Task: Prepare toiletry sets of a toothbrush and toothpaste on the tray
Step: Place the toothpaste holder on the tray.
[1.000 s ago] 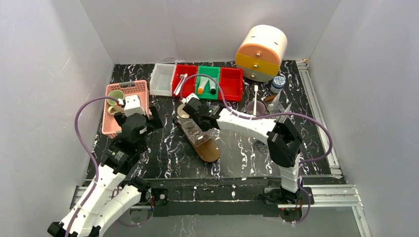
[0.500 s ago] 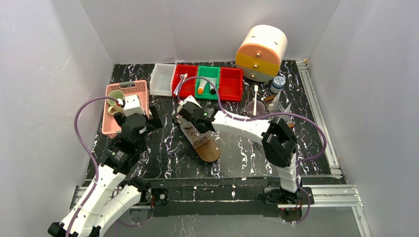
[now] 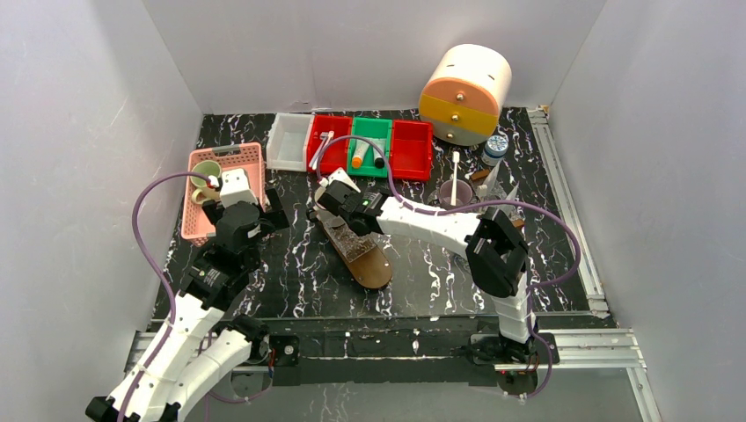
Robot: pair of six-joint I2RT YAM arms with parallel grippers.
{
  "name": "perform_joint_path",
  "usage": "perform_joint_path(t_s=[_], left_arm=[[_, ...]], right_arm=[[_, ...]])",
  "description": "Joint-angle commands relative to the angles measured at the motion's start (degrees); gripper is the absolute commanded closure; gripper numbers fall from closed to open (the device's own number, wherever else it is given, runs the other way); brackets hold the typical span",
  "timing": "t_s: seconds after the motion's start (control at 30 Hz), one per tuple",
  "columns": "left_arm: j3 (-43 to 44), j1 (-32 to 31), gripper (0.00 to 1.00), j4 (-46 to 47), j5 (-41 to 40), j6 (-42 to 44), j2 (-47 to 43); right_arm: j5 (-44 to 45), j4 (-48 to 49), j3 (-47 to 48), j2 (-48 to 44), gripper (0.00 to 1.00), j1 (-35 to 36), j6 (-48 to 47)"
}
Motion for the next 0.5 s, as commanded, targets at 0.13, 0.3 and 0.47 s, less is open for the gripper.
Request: perform_joint_path(t_s=[0.13,0.3,0.47], left_arm=[[-0.35,0.66,0.02,-0.51,0.23,-0.46,-0.12],[-0.34,0.88,0.02,-0.54,0.5,-0.45,0.11],[-0.34,1.05,0.02,-0.51,0.83,-0.47,0.08]], right_arm=[[0.36,1.62,2.49,0.07,0.71,0.26,0.21],[-0.99,1.54,2.83,0.45,0.72,0.27,0.84],[-1.52,1.47,3.17,0.37,0.73,0.29,1.42]])
